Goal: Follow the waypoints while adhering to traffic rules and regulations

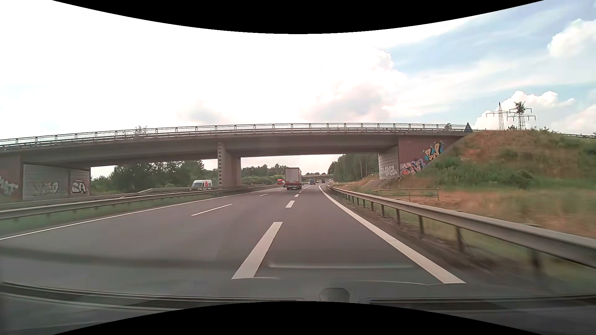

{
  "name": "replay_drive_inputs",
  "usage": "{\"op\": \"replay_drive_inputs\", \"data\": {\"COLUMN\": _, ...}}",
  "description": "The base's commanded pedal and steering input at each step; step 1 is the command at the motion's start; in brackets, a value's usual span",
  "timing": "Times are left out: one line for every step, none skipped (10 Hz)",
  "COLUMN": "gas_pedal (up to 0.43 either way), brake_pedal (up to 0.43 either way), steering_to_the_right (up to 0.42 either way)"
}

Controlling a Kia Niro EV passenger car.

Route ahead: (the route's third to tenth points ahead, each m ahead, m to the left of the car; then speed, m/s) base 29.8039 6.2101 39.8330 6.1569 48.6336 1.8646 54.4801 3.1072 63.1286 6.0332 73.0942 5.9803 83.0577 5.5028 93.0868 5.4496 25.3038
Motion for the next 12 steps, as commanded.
{"op": "replay_drive_inputs", "data": {"gas_pedal": 0.0, "brake_pedal": 0.159, "steering_to_the_right": -0.003}}
{"op": "replay_drive_inputs", "data": {"gas_pedal": 0.0, "brake_pedal": 0.201, "steering_to_the_right": -0.003}}
{"op": "replay_drive_inputs", "data": {"gas_pedal": 0.0, "brake_pedal": 0.207, "steering_to_the_right": -0.004}}
{"op": "replay_drive_inputs", "data": {"gas_pedal": 0.0, "brake_pedal": 0.207, "steering_to_the_right": -0.003}}
{"op": "replay_drive_inputs", "data": {"gas_pedal": 0.0, "brake_pedal": 0.201, "steering_to_the_right": -0.004}}
{"op": "replay_drive_inputs", "data": {"gas_pedal": 0.0, "brake_pedal": 0.201, "steering_to_the_right": -0.003}}
{"op": "replay_drive_inputs", "data": {"gas_pedal": 0.0, "brake_pedal": 0.201, "steering_to_the_right": -0.004}}
{"op": "replay_drive_inputs", "data": {"gas_pedal": 0.0, "brake_pedal": 0.201, "steering_to_the_right": -0.003}}
{"op": "replay_drive_inputs", "data": {"gas_pedal": 0.0, "brake_pedal": 0.195, "steering_to_the_right": -0.003}}
{"op": "replay_drive_inputs", "data": {"gas_pedal": 0.0, "brake_pedal": 0.195, "steering_to_the_right": -0.004}}
{"op": "replay_drive_inputs", "data": {"gas_pedal": 0.0, "brake_pedal": 0.195, "steering_to_the_right": -0.004}}
{"op": "replay_drive_inputs", "data": {"gas_pedal": 0.0, "brake_pedal": 0.195, "steering_to_the_right": -0.004}}
